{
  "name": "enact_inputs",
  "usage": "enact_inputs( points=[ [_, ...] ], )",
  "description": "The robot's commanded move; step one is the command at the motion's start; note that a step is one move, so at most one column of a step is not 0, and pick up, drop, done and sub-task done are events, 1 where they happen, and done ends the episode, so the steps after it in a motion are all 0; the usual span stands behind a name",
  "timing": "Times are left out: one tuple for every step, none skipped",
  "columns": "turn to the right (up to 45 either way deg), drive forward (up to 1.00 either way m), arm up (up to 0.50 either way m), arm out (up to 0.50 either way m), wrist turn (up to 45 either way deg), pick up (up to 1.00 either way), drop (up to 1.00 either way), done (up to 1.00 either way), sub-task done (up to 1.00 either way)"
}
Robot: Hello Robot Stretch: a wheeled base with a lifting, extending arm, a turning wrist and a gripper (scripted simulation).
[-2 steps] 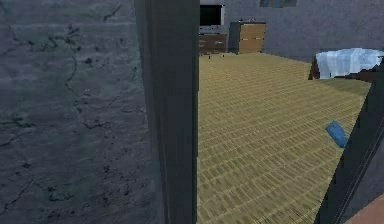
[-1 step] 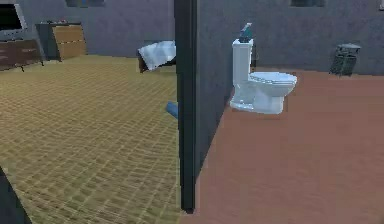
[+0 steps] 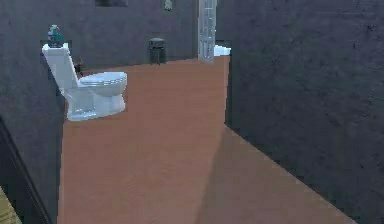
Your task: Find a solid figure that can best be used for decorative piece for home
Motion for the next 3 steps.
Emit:
enact_inputs(
  points=[
    [45.0, 0.0, 0.0, 0.0, 0.0, 0.0, 0.0, 0.0, 0.0],
    [21.0, 0.0, 0.0, 0.0, 0.0, 0.0, 0.0, 0.0, 0.0],
    [0.0, 0.25, 0.0, 0.0, 0.0, 0.0, 0.0, 0.0, 0.0]
  ],
)
